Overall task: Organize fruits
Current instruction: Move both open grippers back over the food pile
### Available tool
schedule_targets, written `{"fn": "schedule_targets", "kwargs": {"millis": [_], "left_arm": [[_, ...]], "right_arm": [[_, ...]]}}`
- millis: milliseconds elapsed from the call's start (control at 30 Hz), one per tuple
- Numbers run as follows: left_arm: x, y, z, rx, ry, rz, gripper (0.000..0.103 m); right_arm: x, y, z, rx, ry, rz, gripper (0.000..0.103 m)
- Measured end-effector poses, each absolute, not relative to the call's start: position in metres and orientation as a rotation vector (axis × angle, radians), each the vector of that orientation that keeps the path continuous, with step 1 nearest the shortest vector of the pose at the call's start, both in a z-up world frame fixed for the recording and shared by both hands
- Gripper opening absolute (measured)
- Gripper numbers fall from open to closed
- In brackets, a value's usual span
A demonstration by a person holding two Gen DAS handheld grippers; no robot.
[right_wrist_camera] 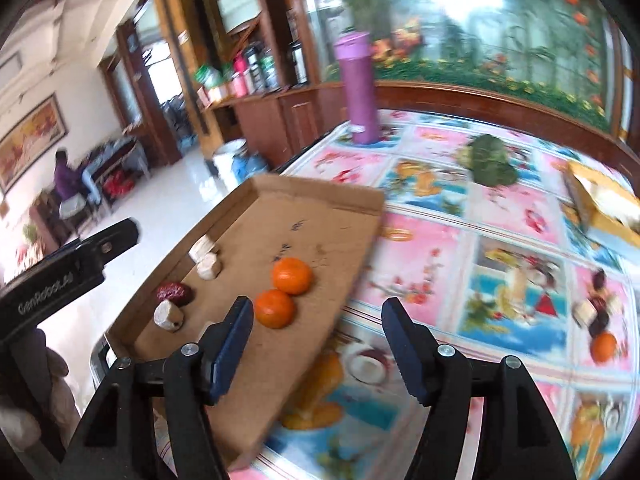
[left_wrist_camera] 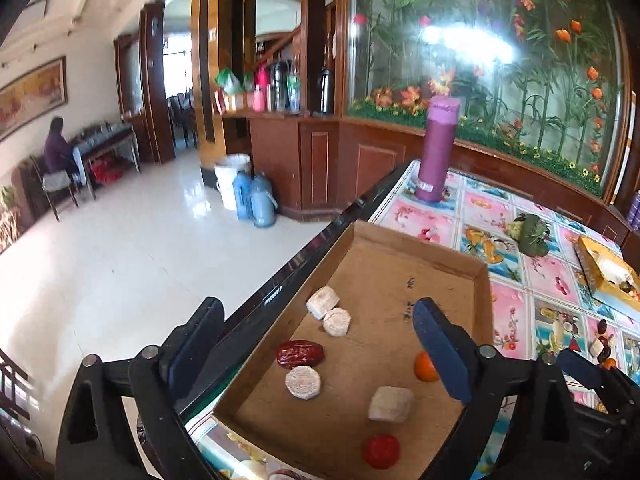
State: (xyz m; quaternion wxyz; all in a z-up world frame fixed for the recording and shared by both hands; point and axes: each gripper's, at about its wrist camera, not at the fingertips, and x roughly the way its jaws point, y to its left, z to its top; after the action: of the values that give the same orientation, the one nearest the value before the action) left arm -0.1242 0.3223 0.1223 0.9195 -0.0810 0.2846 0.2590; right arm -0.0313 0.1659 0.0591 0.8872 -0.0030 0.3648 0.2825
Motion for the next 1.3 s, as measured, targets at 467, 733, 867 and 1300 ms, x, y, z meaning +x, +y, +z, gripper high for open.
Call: {"fn": "schedule_targets", "kwargs": {"millis": [467,733,867,1300], "left_arm": [[-0.109,0.232,0.118,-0.008,0.672,0.353,0.096],[-0.109,0.212,0.12,0.021,0.685,0.328,0.096],[-0.107,0.204,0.118,0.034,0.691,0.321,0.096],[-0.098,0.209,0.112,0.005,0.722,0.296,0.096]], "right_arm": [[-0.038,0.075,0.056,0.231,0.781,0.488,0.075],[-0.04,0.053,0.057,0.275,0.763,0.474,0.076],[-0.038,0.044,0.055,0.296,0.765,0.462,0.076],[-0.032,-0.007,0.063,0.333,0.727,0.357,0.076]]}}
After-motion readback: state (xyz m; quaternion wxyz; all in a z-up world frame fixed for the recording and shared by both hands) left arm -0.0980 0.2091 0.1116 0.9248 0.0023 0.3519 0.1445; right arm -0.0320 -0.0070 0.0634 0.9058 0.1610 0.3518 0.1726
